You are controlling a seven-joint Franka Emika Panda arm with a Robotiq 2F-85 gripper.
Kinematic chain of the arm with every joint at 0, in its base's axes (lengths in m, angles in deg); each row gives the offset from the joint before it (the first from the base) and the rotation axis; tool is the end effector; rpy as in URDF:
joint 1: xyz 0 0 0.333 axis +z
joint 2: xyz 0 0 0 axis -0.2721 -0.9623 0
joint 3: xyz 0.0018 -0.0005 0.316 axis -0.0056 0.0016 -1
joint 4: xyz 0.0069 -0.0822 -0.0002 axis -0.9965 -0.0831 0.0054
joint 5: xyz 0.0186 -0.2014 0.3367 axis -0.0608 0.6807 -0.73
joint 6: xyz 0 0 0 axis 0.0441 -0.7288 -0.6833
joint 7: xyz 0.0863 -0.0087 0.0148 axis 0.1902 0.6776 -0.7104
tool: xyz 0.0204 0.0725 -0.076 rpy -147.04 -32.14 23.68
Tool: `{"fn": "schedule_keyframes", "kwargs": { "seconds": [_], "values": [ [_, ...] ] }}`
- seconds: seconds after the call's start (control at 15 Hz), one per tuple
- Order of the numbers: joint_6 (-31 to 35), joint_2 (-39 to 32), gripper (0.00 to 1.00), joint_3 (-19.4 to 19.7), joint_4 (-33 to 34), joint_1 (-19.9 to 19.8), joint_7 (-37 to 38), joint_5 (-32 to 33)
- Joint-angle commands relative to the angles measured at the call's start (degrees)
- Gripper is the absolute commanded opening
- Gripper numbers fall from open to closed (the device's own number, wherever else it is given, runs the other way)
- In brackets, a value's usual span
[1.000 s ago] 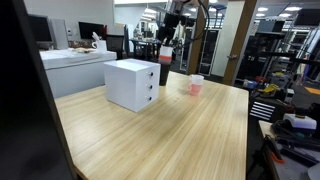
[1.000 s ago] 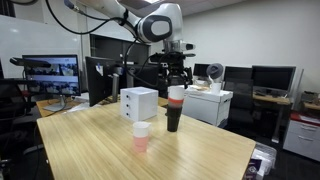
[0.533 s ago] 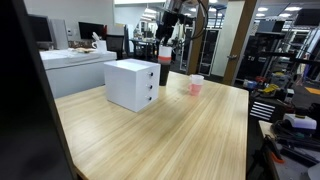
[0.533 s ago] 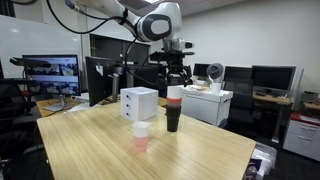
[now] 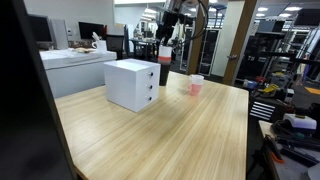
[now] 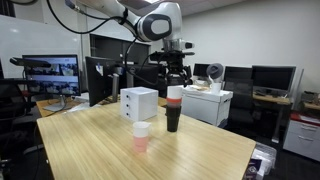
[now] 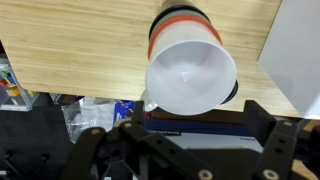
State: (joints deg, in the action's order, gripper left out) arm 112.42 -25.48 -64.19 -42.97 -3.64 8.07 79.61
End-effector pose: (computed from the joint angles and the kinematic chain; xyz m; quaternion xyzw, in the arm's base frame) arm 0.6535 -0.2826 0.4366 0.9896 -0.0124 0.1428 0.0091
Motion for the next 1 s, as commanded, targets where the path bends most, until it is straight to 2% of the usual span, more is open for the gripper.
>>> {"fn": "schedule_keyframes", "kwargs": {
  "seconds": [0.0, 0.47, 0.53, 0.6, 0.87, 0.93],
  "values": [
    [-1.37, -0.19, 1.0, -0.38, 0.49, -0.79, -0.05, -0.43],
    [-1.93, -1.14, 1.0, 0.02, 0.29, -0.77, 0.3, 0.14],
    [-1.71, -1.32, 0.82, 0.12, 0.27, -0.72, 0.53, 0.27],
    [-1.52, -1.32, 0.73, 0.02, 0.19, -0.78, 0.2, 0.2],
    [-1.54, -1.03, 0.46, -0.19, 0.39, -0.8, -0.04, -0.06],
    [-1.68, -0.95, 0.45, -0.15, 0.37, -0.76, 0.07, 0.03]
  ]
}}
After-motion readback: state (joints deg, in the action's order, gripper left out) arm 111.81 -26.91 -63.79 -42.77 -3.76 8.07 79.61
